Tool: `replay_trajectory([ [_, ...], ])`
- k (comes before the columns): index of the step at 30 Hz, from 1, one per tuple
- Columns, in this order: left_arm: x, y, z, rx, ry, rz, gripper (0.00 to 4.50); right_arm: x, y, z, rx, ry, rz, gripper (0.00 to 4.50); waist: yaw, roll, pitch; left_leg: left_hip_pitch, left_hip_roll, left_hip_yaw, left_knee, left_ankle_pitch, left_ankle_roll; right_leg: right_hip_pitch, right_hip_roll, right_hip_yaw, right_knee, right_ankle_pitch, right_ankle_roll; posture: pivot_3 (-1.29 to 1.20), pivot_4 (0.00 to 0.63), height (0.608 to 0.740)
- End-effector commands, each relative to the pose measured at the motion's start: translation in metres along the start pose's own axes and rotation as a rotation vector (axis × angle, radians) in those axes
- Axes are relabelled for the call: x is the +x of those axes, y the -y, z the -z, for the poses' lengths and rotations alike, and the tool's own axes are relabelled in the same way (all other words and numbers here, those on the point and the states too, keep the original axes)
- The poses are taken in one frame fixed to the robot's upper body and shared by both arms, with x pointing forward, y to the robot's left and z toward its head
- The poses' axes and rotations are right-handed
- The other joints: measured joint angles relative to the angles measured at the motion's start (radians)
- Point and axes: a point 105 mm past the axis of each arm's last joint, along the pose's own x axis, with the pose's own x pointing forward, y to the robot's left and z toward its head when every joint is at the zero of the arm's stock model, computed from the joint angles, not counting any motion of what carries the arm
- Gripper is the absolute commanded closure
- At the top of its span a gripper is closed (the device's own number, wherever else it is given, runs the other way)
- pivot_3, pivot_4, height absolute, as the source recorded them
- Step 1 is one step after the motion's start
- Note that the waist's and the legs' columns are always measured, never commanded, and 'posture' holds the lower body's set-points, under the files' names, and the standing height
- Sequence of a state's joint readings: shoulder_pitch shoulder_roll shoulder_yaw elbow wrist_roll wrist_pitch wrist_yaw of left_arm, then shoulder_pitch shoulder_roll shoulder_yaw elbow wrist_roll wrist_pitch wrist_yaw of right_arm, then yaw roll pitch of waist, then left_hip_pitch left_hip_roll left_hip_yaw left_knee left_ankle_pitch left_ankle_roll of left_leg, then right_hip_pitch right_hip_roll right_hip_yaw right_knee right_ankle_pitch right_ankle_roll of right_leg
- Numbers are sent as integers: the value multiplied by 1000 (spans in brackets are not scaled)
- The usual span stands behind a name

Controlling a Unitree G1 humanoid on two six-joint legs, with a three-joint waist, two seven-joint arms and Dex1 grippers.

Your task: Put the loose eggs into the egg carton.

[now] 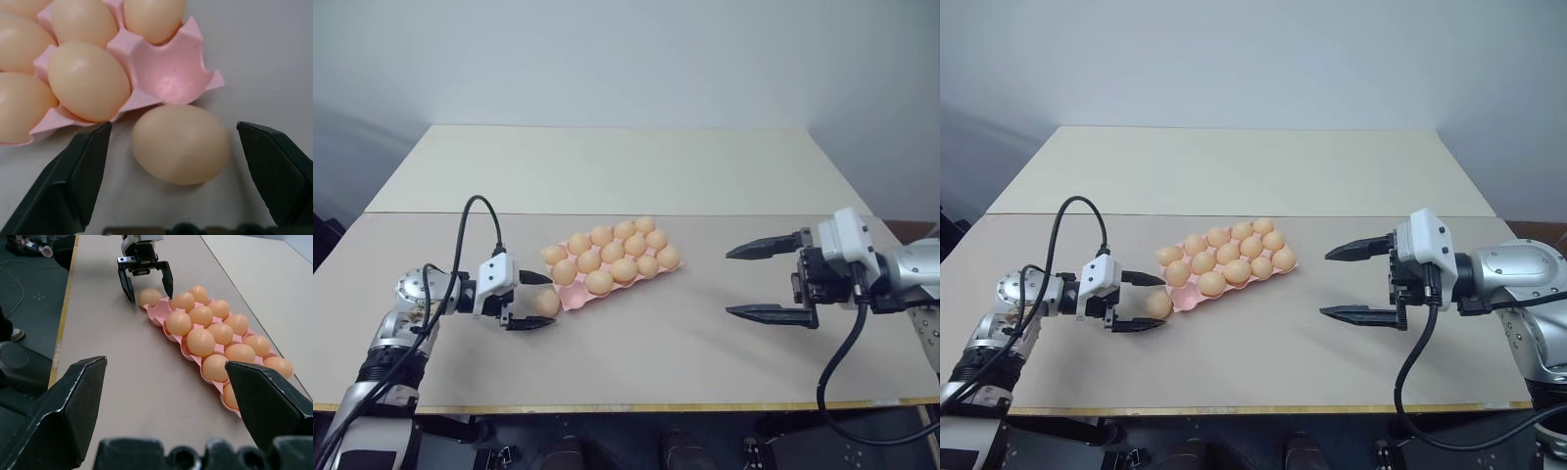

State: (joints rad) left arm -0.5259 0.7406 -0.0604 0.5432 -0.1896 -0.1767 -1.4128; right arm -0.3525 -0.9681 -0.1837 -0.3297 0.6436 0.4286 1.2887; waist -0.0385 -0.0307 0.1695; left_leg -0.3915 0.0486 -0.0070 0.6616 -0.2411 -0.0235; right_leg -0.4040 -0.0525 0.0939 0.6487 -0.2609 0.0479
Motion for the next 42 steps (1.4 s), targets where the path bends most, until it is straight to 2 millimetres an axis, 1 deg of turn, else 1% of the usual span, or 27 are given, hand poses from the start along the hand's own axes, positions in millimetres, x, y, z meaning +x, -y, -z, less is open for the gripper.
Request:
replay_trajectory([
  [1,2,-3,0,30,3,-9,49,-7,0,-12,-41,9,23,0,0,0,0,0,0,0,0,0,0,0,0,0,0,0,0,0,150,740],
  [4,3,-3,2,31,-3,-4,49,-7,0,-12,-40,8,27,0,1,0,0,0,0,0,0,0,0,0,0,0,0,0,0,0,150,740],
  [5,4,-5,1,29,7,-15,223,-7,0,-13,-40,9,29,0,0,0,0,0,0,0,0,0,0,0,0,0,0,0,0,0,150,740],
  [7,3,-7,0,22,18,-26,620,-7,0,-12,-40,10,31,0,1,0,0,0,0,0,0,0,0,0,0,0,0,0,0,0,150,740],
  [11,1,-10,-1,23,19,-46,1897,-7,0,-12,-37,12,30,0,0,0,0,0,0,0,0,0,0,0,0,0,0,0,0,0,150,740],
  [12,0,-11,0,16,16,-59,2040,-6,0,-11,-37,13,29,0,-1,0,0,0,0,0,0,0,0,0,0,0,0,0,0,0,150,740],
  [17,-10,-8,0,6,12,-63,2040,-5,1,-10,-36,15,26,0,-1,0,0,0,0,0,0,0,0,0,0,0,0,0,0,0,150,740],
  [20,-27,0,0,4,-10,-43,2040,-4,1,-11,-33,28,32,0,-8,0,0,0,0,0,0,0,0,0,0,0,0,0,0,0,150,740],
  [23,-43,5,-5,8,-22,-46,2040,-3,4,-13,-19,65,61,0,-5,0,0,0,1,0,0,0,0,0,0,0,1,0,0,0,150,740],
  [24,-47,6,-7,15,-34,-45,2040,-3,5,-14,-15,81,68,0,-5,0,0,1,1,0,0,0,0,0,0,0,1,0,0,0,150,740],
  [26,-56,9,-18,26,-20,-39,2040,-3,7,-18,-8,105,80,0,-3,0,0,1,1,0,0,0,0,0,0,0,1,0,0,0,150,740],
  [28,-59,9,-31,31,18,-50,2040,-2,7,-18,-9,112,84,0,2,0,0,0,1,0,0,0,0,0,0,0,1,0,0,0,150,740],
  [31,-54,8,-51,44,86,-56,2040,-2,9,-19,-11,126,90,0,9,0,0,0,0,0,0,0,0,0,0,0,0,0,0,0,150,740],
  [33,-45,9,-62,55,125,-50,2040,-2,10,-21,-8,139,91,0,9,0,0,0,0,0,0,0,0,0,0,0,0,0,0,0,150,740],
  [35,-35,10,-68,70,143,-35,2040,-1,11,-22,-11,138,91,0,10,0,0,0,0,0,0,0,0,0,0,0,0,0,0,0,150,740],
  [39,-10,7,-70,94,155,-17,2040,-2,11,-23,-15,132,92,0,14,0,0,0,0,0,0,0,0,0,0,0,0,0,0,0,150,740],
  [42,2,2,-70,106,153,-32,2040,-2,10,-23,-16,129,96,0,17,0,0,0,0,0,0,0,0,0,0,0,0,0,0,0,150,740],
])
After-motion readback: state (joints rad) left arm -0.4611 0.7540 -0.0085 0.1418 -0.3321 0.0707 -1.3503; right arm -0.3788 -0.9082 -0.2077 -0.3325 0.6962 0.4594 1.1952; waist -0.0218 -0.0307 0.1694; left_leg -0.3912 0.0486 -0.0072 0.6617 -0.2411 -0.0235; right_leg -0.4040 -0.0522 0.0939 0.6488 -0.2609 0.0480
